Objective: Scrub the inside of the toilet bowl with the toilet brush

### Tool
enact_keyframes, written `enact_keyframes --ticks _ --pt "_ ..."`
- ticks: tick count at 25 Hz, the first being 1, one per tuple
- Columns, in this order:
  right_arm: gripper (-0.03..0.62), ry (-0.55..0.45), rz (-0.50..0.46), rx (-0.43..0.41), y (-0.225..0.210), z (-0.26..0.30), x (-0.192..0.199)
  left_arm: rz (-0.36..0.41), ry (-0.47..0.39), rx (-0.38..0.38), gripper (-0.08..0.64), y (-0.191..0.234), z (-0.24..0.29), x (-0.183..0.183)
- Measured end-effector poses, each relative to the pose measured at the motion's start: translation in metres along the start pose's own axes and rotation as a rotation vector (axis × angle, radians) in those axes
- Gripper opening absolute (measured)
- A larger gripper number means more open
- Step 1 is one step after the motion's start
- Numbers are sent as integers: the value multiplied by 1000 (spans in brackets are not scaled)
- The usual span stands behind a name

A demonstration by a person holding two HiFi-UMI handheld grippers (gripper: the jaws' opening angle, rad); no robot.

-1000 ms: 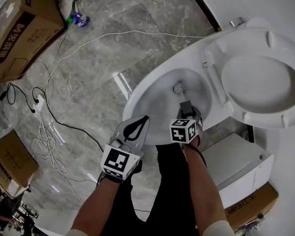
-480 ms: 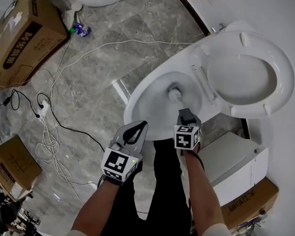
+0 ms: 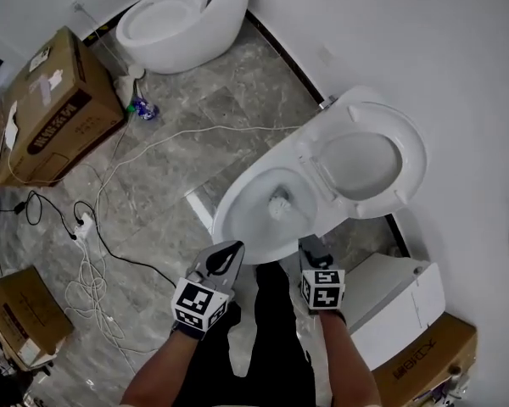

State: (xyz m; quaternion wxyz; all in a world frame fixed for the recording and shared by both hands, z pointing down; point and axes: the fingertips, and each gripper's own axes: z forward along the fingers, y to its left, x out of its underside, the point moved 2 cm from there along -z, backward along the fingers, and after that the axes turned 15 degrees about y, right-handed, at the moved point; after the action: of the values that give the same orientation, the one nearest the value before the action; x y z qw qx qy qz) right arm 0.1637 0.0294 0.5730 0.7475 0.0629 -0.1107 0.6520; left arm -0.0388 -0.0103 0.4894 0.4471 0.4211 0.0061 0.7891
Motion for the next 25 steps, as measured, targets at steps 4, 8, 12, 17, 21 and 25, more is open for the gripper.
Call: enact_keyframes --ticks 4,8,12,17,21,25 --pt "167 -85 8 -24 6 -81 -4 16 -32 2 6 -22 -46 -32" --pt "167 -175 52 -58 7 -153 -7 43 -65 10 6 -46 -84 -63" --pt "167 -260 91 -84 21 -211 -11 54 -98 5 6 -63 -123 -91" --pt "167 -381 103 -99 34 -280 -20 78 -144 10 6 -86 -163 -122" --pt "167 -492 85 -98 41 -343 -29 112 -173 44 6 -115 -193 -144" --pt "167 -606 64 -89 48 -401 -42 138 -231 54 6 -134 -226 -178"
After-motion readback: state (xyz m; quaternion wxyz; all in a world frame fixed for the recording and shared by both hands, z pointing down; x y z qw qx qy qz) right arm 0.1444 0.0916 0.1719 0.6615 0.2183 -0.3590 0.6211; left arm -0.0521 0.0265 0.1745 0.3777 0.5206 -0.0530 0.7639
